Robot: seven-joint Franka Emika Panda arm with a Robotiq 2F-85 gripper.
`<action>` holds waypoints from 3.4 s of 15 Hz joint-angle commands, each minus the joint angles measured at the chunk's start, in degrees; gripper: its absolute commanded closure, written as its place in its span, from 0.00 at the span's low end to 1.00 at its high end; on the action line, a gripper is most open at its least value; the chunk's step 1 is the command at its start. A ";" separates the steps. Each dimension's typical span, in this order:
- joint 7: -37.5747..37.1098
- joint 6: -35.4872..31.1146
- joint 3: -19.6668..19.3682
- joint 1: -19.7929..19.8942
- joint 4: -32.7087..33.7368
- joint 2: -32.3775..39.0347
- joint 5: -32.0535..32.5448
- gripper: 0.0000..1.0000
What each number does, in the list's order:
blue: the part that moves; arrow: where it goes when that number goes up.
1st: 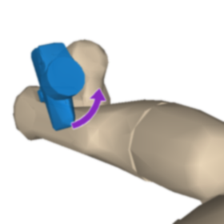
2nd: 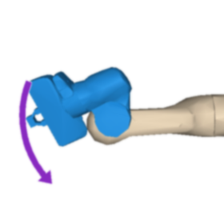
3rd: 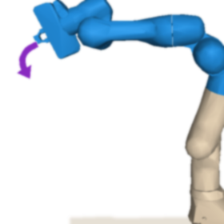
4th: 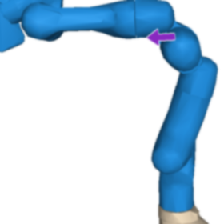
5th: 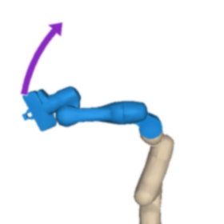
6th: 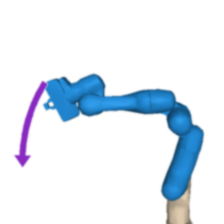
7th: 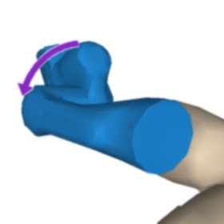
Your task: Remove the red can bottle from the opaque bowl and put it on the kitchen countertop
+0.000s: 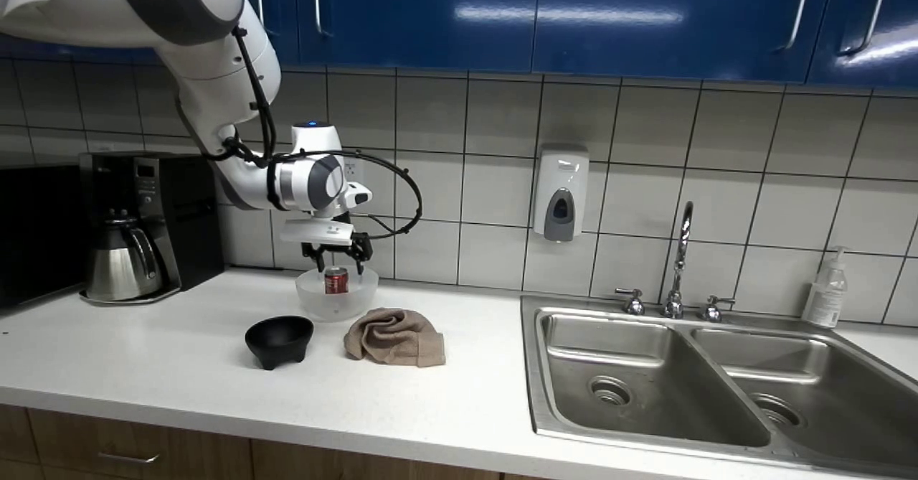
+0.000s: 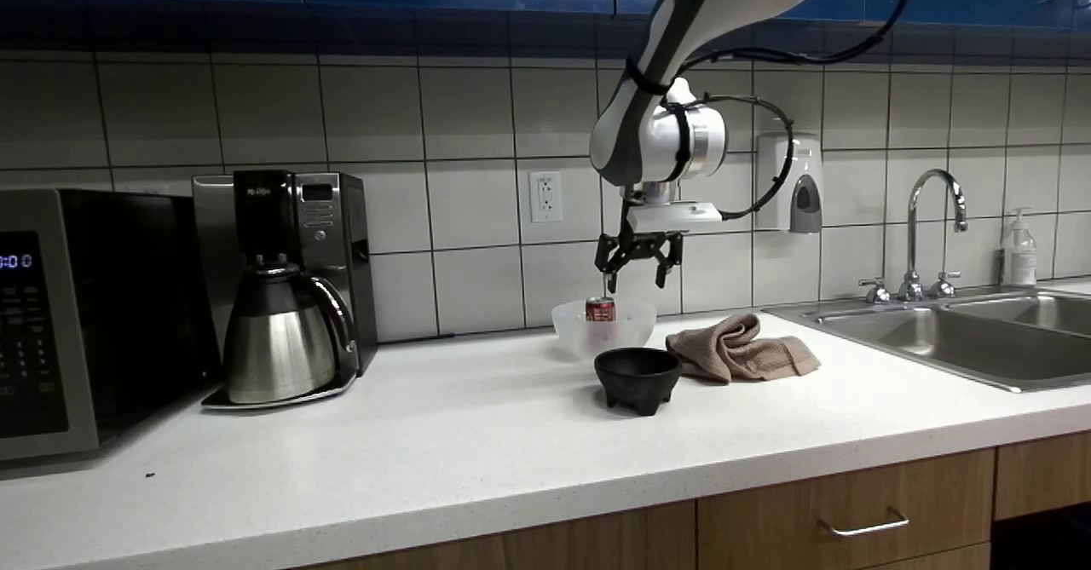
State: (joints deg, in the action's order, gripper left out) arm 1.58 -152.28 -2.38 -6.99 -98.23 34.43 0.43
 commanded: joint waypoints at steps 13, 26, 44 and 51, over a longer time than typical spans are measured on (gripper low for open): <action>-5.76 10.94 0.15 -1.65 21.59 14.40 1.59 0.00; -6.49 12.90 0.14 -1.87 29.21 20.08 1.34 0.00; -5.17 9.95 1.22 -1.04 27.41 19.72 0.68 0.00; -5.07 9.39 1.34 -1.02 27.21 19.71 0.65 0.30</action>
State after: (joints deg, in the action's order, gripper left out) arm -3.08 -142.37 -2.07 -8.73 -71.93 53.75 0.47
